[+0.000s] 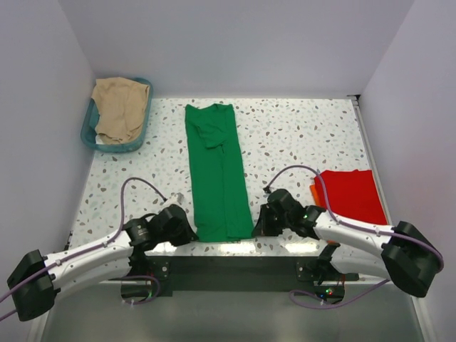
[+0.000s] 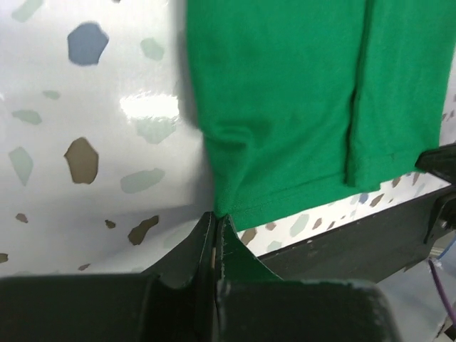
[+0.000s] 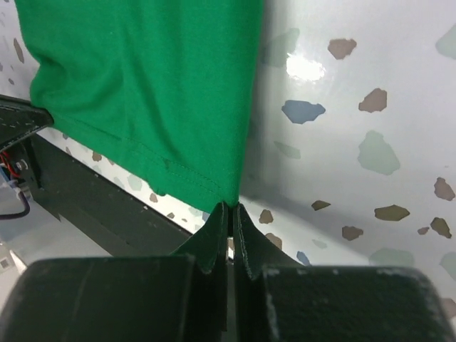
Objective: Fold and stack the t-shirts
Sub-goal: Fold the tshirt
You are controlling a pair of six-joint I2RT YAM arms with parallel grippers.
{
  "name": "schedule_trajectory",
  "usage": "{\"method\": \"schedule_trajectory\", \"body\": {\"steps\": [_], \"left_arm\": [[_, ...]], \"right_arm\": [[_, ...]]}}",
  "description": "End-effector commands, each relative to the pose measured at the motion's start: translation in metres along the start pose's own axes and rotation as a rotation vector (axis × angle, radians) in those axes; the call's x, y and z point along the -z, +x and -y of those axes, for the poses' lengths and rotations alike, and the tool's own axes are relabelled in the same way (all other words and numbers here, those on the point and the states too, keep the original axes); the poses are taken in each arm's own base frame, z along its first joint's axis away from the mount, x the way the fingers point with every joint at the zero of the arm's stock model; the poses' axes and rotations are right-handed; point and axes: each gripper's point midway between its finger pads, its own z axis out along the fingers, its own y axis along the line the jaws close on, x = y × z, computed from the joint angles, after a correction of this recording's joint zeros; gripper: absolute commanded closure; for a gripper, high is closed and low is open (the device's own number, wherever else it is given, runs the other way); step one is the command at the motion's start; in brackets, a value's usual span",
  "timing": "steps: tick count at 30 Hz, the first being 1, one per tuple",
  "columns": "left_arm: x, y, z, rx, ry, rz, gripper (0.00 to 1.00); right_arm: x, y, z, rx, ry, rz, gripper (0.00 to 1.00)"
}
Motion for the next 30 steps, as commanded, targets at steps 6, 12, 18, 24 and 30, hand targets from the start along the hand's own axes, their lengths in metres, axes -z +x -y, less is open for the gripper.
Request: {"method": "schedule_trajectory", "body": {"steps": [6, 12, 18, 24, 30], "left_arm": [[0.008, -0.065, 0.054, -0.033, -0.003, 0.192, 1.0], [0.012, -0.128, 0.075, 0.025, 0.03, 0.305, 1.0], [0.011, -0.209, 0.092, 0.06, 0.073, 0.413, 1.0], [-0.01, -0.264, 0.101, 0.086, 0.065, 0.45, 1.0], [-0.032, -0.306, 0.091, 0.125, 0.025, 0.476, 1.0]], "right_arm": [[0.014, -0.061, -0.047, 0.129, 0.036, 0.083, 1.0], [0.008, -0.125, -0.07, 0.104, 0.049, 0.17, 1.0], [-0.006, -0.19, -0.069, 0.049, 0.068, 0.238, 1.0], [-0.019, -0.255, -0.072, 0.055, 0.078, 0.335, 1.0], [-0.039, -0.302, -0.065, 0.029, 0.067, 0.361, 1.0]]}}
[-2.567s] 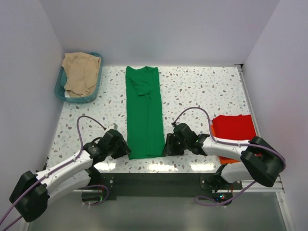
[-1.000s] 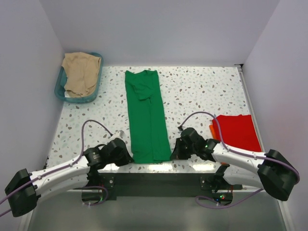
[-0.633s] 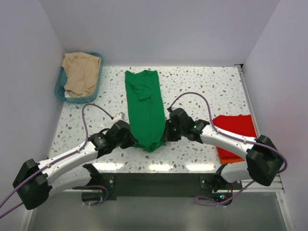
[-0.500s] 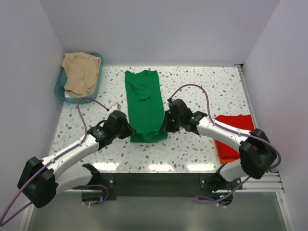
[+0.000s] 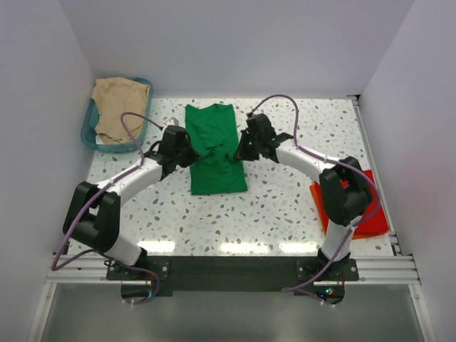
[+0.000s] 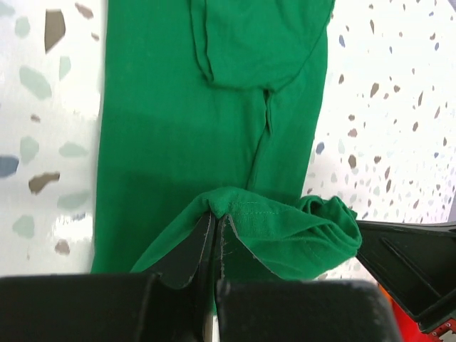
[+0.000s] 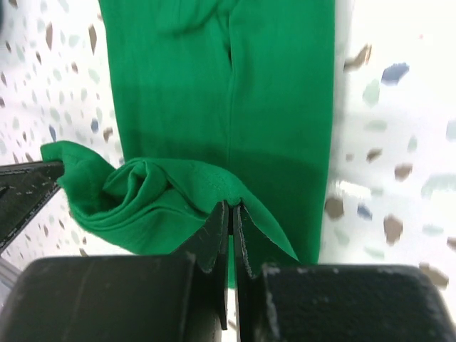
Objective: Fold and stack the t-shirts
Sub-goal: Fold the tshirt
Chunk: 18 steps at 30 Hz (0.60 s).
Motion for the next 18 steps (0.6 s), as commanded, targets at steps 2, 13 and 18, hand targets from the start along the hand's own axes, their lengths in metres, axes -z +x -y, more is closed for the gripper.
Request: {"method": "schedule_trajectory", "body": {"steps": [2, 13, 18], "left_arm": [[-0.018, -0.039, 0.018, -0.009, 0.052, 0.078, 1.0], [-0.055, -0.05, -0.02, 0.012, -0.026, 0.058, 1.0], [-0.06, -0.051, -0.034, 0.027, -0.047, 0.056, 1.0]], "right_arm": [[-0.012, -0.047, -0.014, 0.008, -0.072, 0.082, 1.0], [-0.045, -0.071, 0.0, -0.014, -0.099, 0.054, 1.0], [-0.057, -0.074, 0.004, -0.023, -0.107, 0.041, 1.0]]}}
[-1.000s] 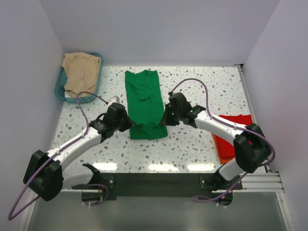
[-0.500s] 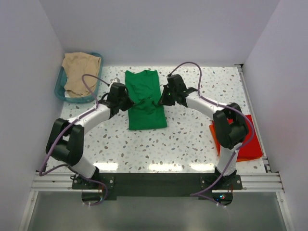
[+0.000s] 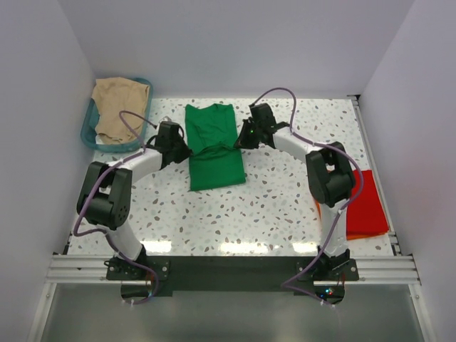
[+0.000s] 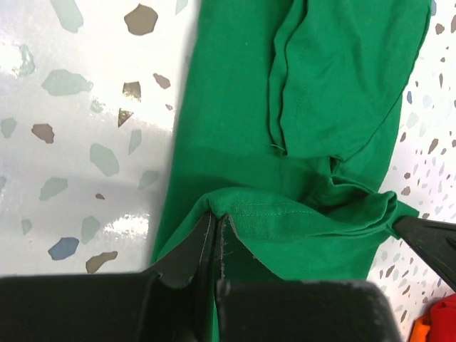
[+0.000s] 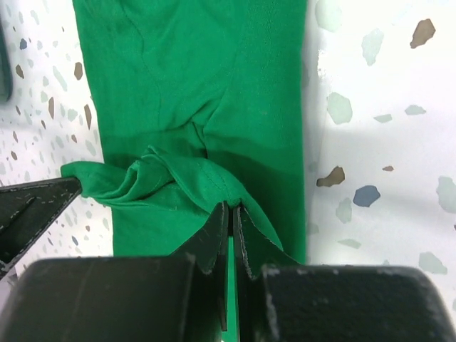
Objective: Fold and stack the t-shirts
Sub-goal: Fold the tshirt
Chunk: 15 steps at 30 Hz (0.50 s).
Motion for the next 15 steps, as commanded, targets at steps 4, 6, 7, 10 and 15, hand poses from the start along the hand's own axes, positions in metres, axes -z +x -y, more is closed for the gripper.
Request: {"method": "schedule_trajectory", "body": {"steps": [4, 6, 7, 10, 15], "left_arm": [[-0.005, -0.031, 0.018, -0.009, 0.089, 0.086, 1.0], [-0.007, -0.035, 0.021, -0.014, 0.102, 0.098, 1.0], [-0.01, -0.033, 0.022, -0.025, 0.116, 0.078, 0.99], [-0.008, -0.039, 0.022, -0.024, 0.129, 0.089, 0.59], [0.032, -0.062, 0.035, -0.05, 0.199, 0.174, 0.38]], "right_arm": [[-0.005, -0.025, -0.013, 0.022, -0.075, 0.035, 1.0], [-0.006, -0.029, -0.012, 0.014, -0.077, 0.034, 1.0], [-0.008, -0.028, -0.01, 0.013, -0.075, 0.027, 0.97], [-0.003, -0.037, -0.009, 0.013, -0.075, 0.037, 0.68], [0.03, -0.054, -0.012, 0.05, -0.085, 0.064, 0.46]]}}
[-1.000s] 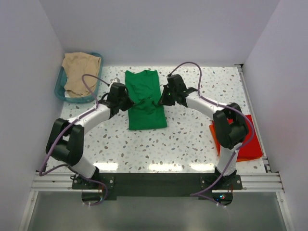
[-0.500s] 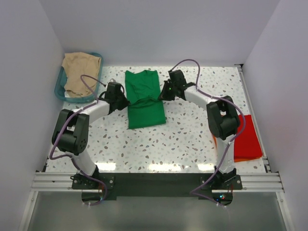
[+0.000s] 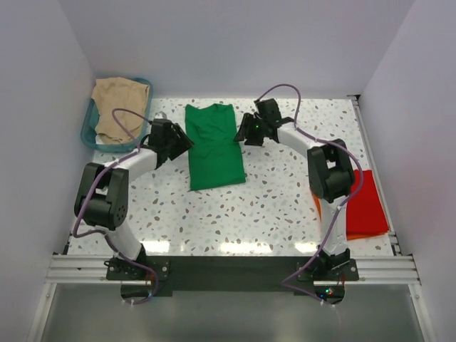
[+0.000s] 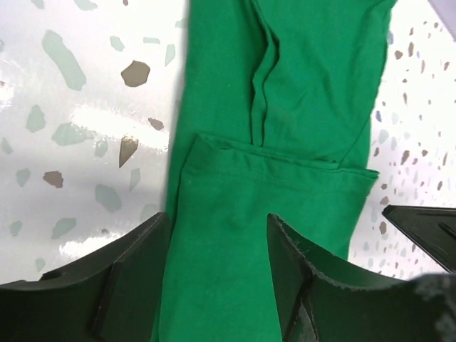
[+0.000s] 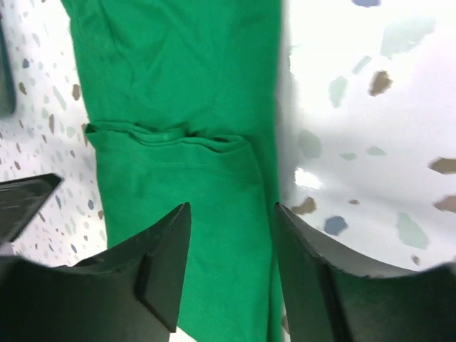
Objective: Fold and stack the t-shirts
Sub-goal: Fold the tshirt
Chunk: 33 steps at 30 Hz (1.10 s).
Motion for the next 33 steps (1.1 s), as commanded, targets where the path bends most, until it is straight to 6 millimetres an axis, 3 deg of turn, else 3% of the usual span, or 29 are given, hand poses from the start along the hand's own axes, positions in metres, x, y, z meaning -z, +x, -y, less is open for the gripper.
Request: {"method": "schedule_trajectory", "body": {"steps": [1, 4, 5, 6, 7, 8, 13, 16, 19, 22, 25, 28, 33], "left_arm": [[0.039, -0.039, 0.036, -0.039, 0.132, 0.131, 0.38], [0.056, -0.02, 0.038, -0.028, 0.166, 0.119, 0.44], [0.059, -0.012, 0.039, -0.03, 0.173, 0.109, 0.5], [0.061, 0.003, 0.039, -0.038, 0.176, 0.083, 0.54], [0.061, 0.01, 0.039, -0.037, 0.175, 0.073, 0.57], [0.061, 0.017, 0.039, -0.041, 0.173, 0.06, 0.64], [0.052, 0.062, 0.035, -0.057, 0.159, -0.013, 0.83], [0.043, 0.086, 0.019, -0.039, 0.13, -0.064, 0.92], [0.04, 0.103, 0.0, -0.018, 0.097, -0.091, 0.97], [0.04, 0.115, -0.02, -0.014, 0.042, -0.107, 1.0], [0.043, 0.126, -0.034, -0.009, 0.014, -0.13, 1.0], [0.047, 0.128, -0.038, -0.012, 0.012, -0.131, 1.0], [0.063, 0.107, -0.03, -0.026, 0.031, -0.093, 0.98]], "right_arm": [[0.044, -0.026, -0.024, 0.071, -0.046, 0.047, 0.44], [0.063, -0.015, -0.033, 0.052, -0.091, 0.063, 0.45], [0.06, 0.008, -0.026, 0.039, -0.082, 0.018, 0.46], [0.067, 0.013, -0.033, 0.045, -0.103, 0.02, 0.46], [0.067, 0.021, -0.035, 0.049, -0.107, 0.015, 0.46], [0.063, 0.042, -0.034, 0.056, -0.097, -0.019, 0.47], [0.054, 0.084, -0.039, 0.04, -0.14, -0.081, 0.58], [0.044, 0.11, -0.031, 0.033, -0.129, -0.133, 0.64], [0.04, 0.141, 0.0, -0.005, -0.064, -0.198, 0.67], [0.044, 0.151, 0.033, -0.052, -0.004, -0.21, 0.7], [0.049, 0.156, 0.048, -0.083, 0.013, -0.218, 0.7], [0.055, 0.153, 0.046, -0.084, 0.001, -0.214, 0.7], [0.071, 0.138, 0.04, -0.071, -0.002, -0.177, 0.69]]}}
